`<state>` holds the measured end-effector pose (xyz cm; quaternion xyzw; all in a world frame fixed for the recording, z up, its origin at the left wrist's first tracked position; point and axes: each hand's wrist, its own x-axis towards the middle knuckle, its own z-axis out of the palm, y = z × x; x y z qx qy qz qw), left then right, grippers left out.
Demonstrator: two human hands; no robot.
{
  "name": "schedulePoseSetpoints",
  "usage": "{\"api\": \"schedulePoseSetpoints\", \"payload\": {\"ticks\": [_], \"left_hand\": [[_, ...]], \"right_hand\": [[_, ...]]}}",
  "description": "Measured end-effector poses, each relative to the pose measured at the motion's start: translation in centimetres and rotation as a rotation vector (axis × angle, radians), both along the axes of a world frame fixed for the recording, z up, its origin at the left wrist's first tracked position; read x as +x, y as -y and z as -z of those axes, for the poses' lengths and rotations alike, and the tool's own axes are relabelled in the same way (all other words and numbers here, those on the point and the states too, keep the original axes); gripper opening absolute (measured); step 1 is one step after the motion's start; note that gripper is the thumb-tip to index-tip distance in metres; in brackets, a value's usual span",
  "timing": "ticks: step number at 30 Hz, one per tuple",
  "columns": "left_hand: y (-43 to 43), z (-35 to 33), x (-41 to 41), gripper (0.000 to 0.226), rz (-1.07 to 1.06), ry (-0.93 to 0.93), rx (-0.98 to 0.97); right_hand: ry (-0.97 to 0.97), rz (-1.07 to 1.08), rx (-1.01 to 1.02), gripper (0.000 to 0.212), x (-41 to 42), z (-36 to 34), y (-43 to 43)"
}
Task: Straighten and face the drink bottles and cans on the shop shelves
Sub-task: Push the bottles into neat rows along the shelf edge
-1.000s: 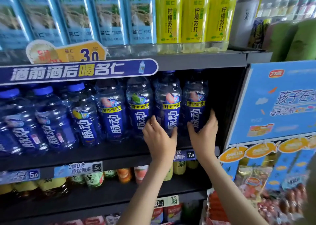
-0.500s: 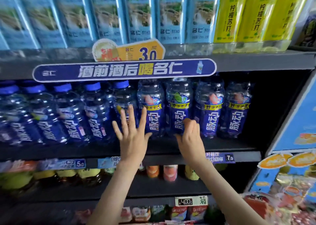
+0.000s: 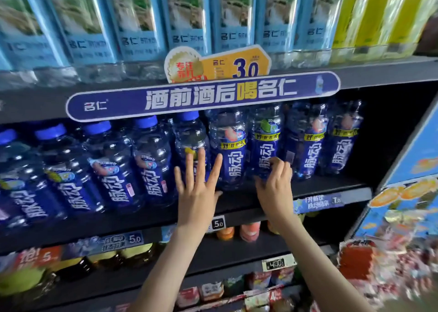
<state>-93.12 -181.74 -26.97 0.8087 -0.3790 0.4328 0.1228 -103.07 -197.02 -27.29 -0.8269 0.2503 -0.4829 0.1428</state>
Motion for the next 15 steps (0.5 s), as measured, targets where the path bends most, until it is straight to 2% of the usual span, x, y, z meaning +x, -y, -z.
{"api": "schedulePoseSetpoints", "payload": {"ticks": [4,9,15], "left_hand": [[1.2,-0.1,-0.8,0.111,0.026,-0.034,-0.038],[2.2,0.7,-0.1,0.106,-0.023,-0.034,-0.078],[1.9,0.4,0.2,0.110,0.053,-0.033,-0.017]], "right_hand": [[0.018,-0.087,-0.034,0.049,-0.2,0.0,-2.4],[-0.169,-0.167,0.090,0.030,1.0,0.0,-4.2],[-0.193,-0.184,0.134,0.024,1.7,-0.8,-3.9]]}}
